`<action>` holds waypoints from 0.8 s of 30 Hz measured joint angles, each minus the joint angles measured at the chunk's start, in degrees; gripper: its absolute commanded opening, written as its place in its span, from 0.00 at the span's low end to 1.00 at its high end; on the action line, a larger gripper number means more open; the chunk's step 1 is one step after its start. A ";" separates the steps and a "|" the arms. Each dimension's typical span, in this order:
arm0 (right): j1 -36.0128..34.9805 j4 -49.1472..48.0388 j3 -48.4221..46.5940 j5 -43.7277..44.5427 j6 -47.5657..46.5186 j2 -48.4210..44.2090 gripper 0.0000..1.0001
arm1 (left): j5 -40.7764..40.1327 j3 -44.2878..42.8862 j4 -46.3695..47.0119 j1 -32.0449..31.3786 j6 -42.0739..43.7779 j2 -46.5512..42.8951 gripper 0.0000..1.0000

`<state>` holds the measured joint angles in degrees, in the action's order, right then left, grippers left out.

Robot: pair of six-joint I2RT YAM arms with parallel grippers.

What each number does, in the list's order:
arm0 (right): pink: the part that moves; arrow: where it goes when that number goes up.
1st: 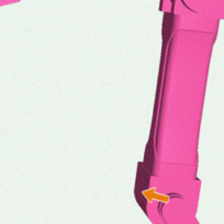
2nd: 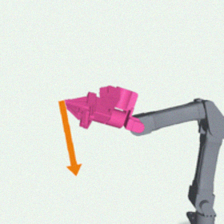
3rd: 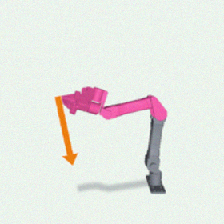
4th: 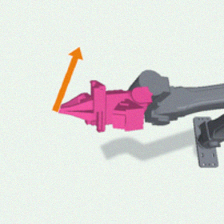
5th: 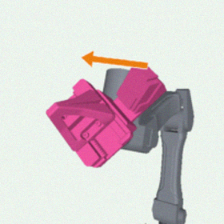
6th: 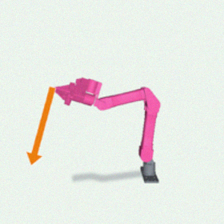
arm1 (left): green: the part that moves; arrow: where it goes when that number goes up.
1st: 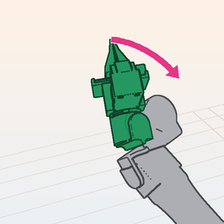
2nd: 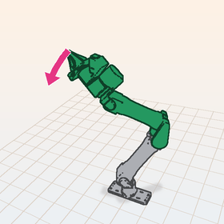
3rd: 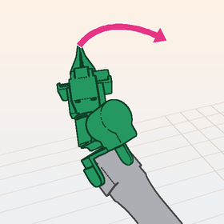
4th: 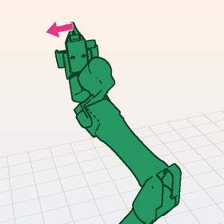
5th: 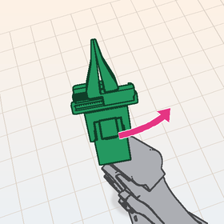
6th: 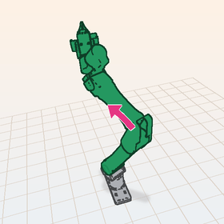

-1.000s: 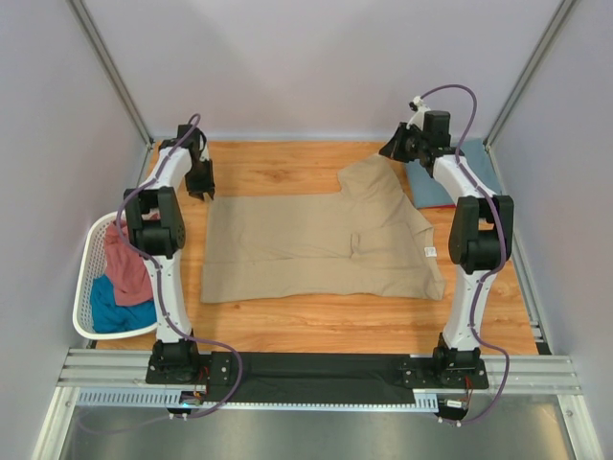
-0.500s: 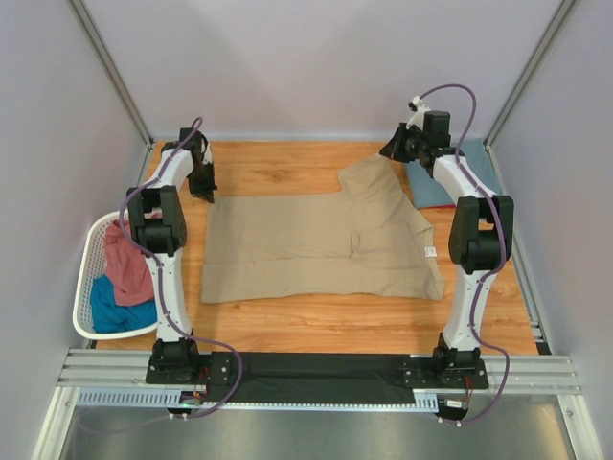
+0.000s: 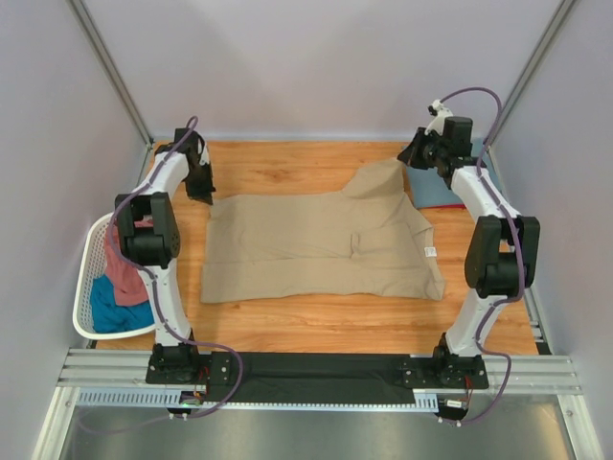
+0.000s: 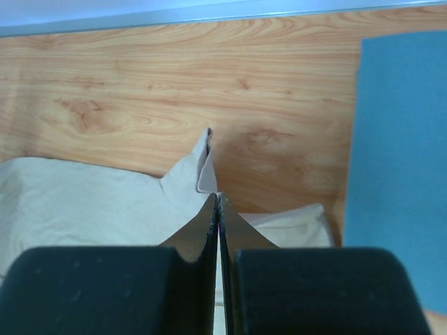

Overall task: Fold and stack the t-shirts
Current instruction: Fold the tshirt

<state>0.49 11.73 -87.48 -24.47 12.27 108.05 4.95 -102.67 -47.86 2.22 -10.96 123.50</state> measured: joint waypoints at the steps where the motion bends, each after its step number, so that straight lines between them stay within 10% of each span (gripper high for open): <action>1: 0.50 -0.17 1.33 0.35 -0.13 -1.46 0.00 | 0.07 0.81 0.24 0.00 -0.28 -0.87 0.00; 24: 2.05 2.27 28.30 10.67 0.57 -29.53 0.02 | -1.42 22.95 4.68 -0.13 -2.91 -23.71 0.00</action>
<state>2.55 14.00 -59.18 -13.80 12.84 78.52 3.53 -79.72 -43.18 2.09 -13.87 99.79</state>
